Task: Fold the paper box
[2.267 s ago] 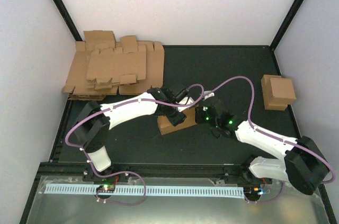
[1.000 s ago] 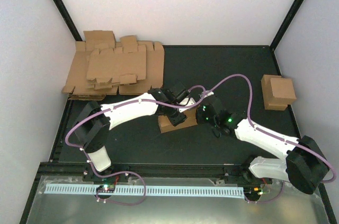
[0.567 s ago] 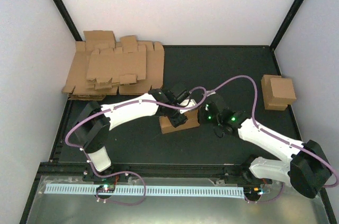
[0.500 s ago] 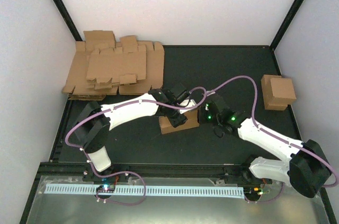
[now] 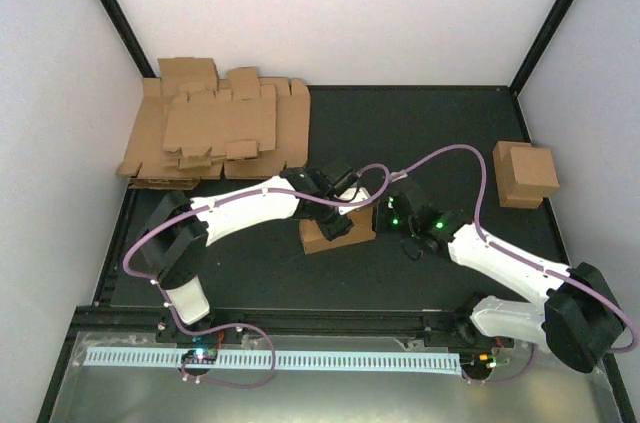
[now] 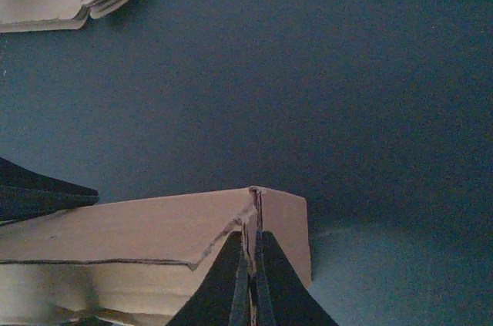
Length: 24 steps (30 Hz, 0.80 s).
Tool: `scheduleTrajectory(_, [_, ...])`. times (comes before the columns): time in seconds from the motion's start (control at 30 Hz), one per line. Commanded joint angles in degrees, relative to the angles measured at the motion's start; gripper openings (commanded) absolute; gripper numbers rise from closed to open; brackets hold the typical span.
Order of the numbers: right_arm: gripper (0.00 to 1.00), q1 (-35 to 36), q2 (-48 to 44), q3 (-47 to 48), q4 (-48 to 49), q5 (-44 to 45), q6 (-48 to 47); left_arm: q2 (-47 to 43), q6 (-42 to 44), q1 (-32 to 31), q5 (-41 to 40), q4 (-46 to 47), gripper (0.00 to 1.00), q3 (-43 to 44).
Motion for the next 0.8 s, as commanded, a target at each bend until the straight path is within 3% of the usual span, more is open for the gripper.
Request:
scheduleTrajectory(0.0, [0.02, 0.2, 0.7, -3.2, -2.7, 0.0, -0.7, -0.9, -1.0, 0.4, -3.2, 0.7, 0.55, 0.8])
scheduleTrajectory(0.4, [0.02, 1.2, 0.8, -6.8, -0.8, 1.3, -1.9, -0.3, -1.9, 0.4, -3.9, 0.2, 0.55, 1.4])
scheduleTrajectory(0.77, [0.02, 6.4, 2.9, -10.3, 2.3, 8.8, -0.3, -0.6, -1.7, 0.4, -5.1, 0.3, 0.55, 1.1])
